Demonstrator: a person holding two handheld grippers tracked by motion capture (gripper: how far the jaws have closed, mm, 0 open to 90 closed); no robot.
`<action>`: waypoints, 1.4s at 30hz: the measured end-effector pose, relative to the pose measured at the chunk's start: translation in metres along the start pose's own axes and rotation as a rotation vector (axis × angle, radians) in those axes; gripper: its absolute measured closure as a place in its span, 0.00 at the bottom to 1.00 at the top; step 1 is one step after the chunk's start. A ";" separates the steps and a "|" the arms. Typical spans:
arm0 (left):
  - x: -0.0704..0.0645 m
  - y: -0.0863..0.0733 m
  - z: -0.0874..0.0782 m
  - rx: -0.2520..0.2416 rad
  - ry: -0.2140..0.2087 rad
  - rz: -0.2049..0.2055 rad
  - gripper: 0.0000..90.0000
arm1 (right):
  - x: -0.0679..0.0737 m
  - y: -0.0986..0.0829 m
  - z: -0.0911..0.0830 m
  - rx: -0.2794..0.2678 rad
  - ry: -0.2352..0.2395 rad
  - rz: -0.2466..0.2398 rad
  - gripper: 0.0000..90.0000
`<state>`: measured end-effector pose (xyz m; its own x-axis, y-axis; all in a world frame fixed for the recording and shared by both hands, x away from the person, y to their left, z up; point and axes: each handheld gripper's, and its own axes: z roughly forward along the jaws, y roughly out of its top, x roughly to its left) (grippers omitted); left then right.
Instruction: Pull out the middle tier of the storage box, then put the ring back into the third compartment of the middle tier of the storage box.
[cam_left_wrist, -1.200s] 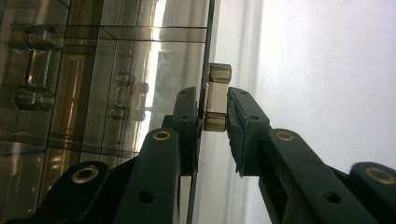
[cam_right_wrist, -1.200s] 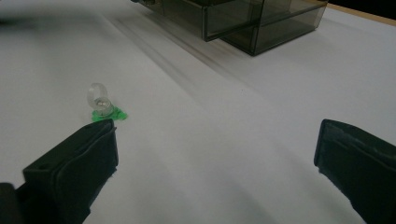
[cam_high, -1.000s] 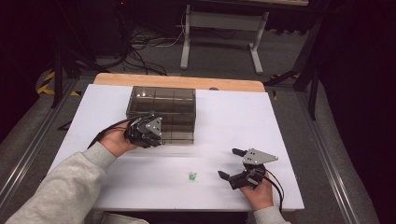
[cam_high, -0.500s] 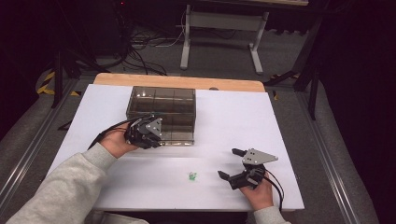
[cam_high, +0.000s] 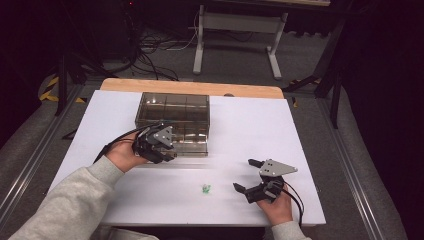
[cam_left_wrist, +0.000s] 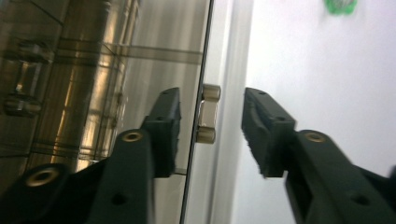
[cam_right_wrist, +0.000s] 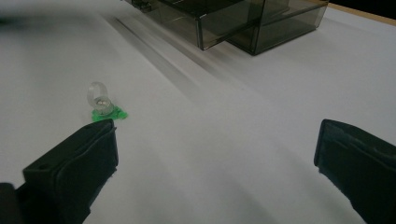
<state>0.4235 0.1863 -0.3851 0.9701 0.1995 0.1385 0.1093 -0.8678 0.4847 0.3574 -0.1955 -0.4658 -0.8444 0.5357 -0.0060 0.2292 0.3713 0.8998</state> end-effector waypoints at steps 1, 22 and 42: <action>-0.001 -0.002 -0.003 -0.037 0.007 -0.021 0.53 | 0.000 0.000 0.000 0.000 0.000 -0.001 0.00; -0.016 -0.030 -0.039 -0.401 0.077 -0.236 0.00 | 0.000 0.000 0.000 0.005 0.002 0.002 0.00; -0.040 -0.086 -0.057 -0.559 0.241 -0.325 0.00 | 0.001 0.000 0.000 0.002 -0.003 0.003 0.00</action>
<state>0.3624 0.2794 -0.3831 0.8244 0.5619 0.0676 0.1957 -0.3951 0.8976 0.3566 -0.1950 -0.4658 -0.8425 0.5387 -0.0046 0.2325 0.3713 0.8990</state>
